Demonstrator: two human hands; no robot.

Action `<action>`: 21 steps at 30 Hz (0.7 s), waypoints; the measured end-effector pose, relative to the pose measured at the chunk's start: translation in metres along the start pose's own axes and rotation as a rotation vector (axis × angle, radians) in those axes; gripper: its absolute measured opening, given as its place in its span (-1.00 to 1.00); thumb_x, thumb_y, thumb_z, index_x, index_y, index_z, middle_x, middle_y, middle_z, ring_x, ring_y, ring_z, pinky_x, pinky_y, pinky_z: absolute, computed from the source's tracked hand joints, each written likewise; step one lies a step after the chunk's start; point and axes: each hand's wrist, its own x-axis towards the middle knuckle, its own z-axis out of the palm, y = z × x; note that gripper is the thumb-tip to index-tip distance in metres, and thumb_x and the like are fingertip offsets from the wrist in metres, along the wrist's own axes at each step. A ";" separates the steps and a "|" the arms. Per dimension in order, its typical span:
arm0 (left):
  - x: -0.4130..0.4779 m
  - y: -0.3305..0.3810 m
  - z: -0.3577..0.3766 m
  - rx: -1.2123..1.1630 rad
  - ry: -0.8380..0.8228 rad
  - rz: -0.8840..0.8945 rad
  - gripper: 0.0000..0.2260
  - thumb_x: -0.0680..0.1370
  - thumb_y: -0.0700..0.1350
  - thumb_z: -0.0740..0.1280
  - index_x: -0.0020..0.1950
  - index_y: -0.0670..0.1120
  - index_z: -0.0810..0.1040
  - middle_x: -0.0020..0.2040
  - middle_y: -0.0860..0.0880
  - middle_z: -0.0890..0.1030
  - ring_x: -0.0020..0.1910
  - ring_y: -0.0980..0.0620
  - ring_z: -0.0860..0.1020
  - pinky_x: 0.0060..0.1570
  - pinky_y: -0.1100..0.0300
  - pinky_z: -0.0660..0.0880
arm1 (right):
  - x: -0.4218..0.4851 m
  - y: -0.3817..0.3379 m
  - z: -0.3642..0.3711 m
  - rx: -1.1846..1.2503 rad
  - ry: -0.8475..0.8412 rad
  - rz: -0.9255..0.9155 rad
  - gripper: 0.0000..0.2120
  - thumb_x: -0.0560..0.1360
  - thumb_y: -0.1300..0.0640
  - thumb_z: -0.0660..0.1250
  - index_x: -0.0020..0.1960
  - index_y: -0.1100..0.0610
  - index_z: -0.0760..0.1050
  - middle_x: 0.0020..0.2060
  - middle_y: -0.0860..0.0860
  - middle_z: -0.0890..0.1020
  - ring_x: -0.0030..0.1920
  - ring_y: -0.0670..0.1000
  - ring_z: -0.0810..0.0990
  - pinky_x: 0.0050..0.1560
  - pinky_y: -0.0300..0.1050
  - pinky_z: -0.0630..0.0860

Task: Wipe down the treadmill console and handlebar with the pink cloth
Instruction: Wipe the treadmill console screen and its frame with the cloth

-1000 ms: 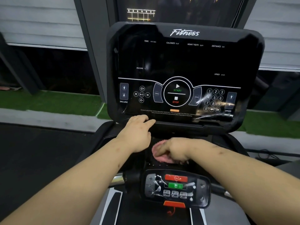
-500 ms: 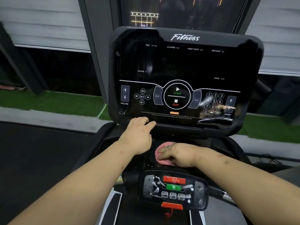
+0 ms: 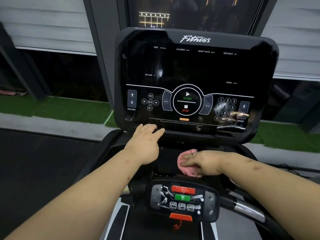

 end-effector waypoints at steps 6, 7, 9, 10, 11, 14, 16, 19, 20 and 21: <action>-0.001 -0.001 0.004 -0.022 0.003 -0.005 -0.39 0.62 -0.09 0.23 0.66 0.03 0.11 0.59 -0.07 0.18 0.61 -0.06 0.04 0.61 -0.06 -0.15 | 0.043 -0.026 -0.009 0.023 0.069 0.061 -0.31 0.61 0.19 0.32 0.60 -0.23 0.14 0.63 -0.21 0.00 0.60 -0.02 0.12 0.57 -0.10 0.14; 0.000 -0.001 0.005 -0.029 0.000 -0.006 -0.38 0.62 -0.09 0.23 0.66 0.03 0.11 0.59 -0.08 0.18 0.62 -0.06 0.03 0.61 -0.07 -0.15 | 0.051 -0.032 -0.009 0.030 0.070 0.054 -0.32 0.61 0.18 0.32 0.60 -0.22 0.15 0.64 -0.19 0.00 0.60 -0.02 0.12 0.59 -0.06 0.10; 0.000 -0.002 0.006 -0.033 0.001 -0.005 -0.37 0.61 -0.08 0.25 0.66 0.03 0.12 0.59 -0.08 0.18 0.62 -0.06 0.03 0.61 -0.07 -0.15 | 0.066 -0.042 -0.007 0.032 0.072 0.043 -0.29 0.58 0.17 0.36 0.59 -0.23 0.16 0.63 -0.18 0.04 0.60 0.01 0.13 0.59 0.02 0.12; 0.000 -0.002 0.006 -0.030 0.008 -0.005 -0.37 0.61 -0.08 0.26 0.66 0.03 0.12 0.59 -0.08 0.19 0.62 -0.06 0.03 0.61 -0.07 -0.15 | 0.069 -0.044 -0.006 0.018 0.070 0.039 -0.27 0.55 0.16 0.38 0.58 -0.25 0.16 0.63 -0.19 0.07 0.60 0.03 0.15 0.59 0.06 0.14; 0.001 -0.003 0.007 -0.029 0.012 -0.005 -0.37 0.61 -0.08 0.26 0.66 0.03 0.13 0.59 -0.08 0.20 0.61 -0.06 0.04 0.61 -0.06 -0.15 | 0.068 -0.045 -0.008 -0.002 0.066 0.015 -0.26 0.54 0.16 0.40 0.57 -0.28 0.17 0.62 -0.21 0.10 0.60 0.02 0.15 0.59 0.09 0.14; 0.000 -0.003 0.007 -0.026 0.013 -0.003 -0.38 0.60 -0.10 0.24 0.66 0.03 0.13 0.58 -0.08 0.20 0.61 -0.06 0.06 0.61 -0.05 -0.16 | 0.052 -0.042 -0.006 0.018 0.051 -0.135 -0.40 0.59 0.17 0.37 0.54 -0.21 0.30 0.59 -0.22 0.20 0.60 -0.12 0.11 0.63 0.00 -0.01; -0.001 -0.001 0.006 -0.025 0.018 -0.007 -0.38 0.61 -0.11 0.23 0.66 0.03 0.13 0.59 -0.08 0.19 0.61 -0.06 0.05 0.61 -0.05 -0.15 | 0.041 -0.035 0.000 0.035 0.062 -0.195 -0.46 0.62 0.15 0.34 0.53 -0.15 0.34 0.59 -0.19 0.22 0.59 -0.15 0.10 0.63 -0.04 -0.02; -0.002 -0.001 0.004 -0.032 0.017 -0.005 -0.39 0.62 -0.11 0.22 0.66 0.03 0.12 0.59 -0.08 0.19 0.61 -0.06 0.05 0.61 -0.04 -0.15 | 0.028 -0.013 0.004 -0.007 0.061 -0.106 -0.42 0.64 0.05 0.30 0.58 -0.23 0.20 0.62 -0.19 0.10 0.61 -0.10 0.04 0.63 0.04 -0.01; -0.002 -0.002 0.004 -0.034 0.016 -0.003 -0.39 0.62 -0.11 0.22 0.66 0.03 0.12 0.60 -0.08 0.18 0.61 -0.06 0.04 0.61 -0.04 -0.15 | 0.025 -0.004 0.004 -0.029 0.062 -0.051 -0.41 0.64 0.02 0.29 0.59 -0.24 0.16 0.62 -0.19 0.06 0.61 -0.08 0.04 0.62 0.03 0.01; -0.002 -0.002 0.003 -0.037 0.016 -0.003 -0.39 0.62 -0.11 0.22 0.66 0.03 0.12 0.60 -0.08 0.18 0.61 -0.06 0.04 0.61 -0.04 -0.15 | 0.021 0.004 0.003 -0.044 0.072 -0.004 -0.41 0.64 0.00 0.27 0.60 -0.24 0.13 0.63 -0.20 0.04 0.61 -0.07 0.06 0.62 0.00 0.04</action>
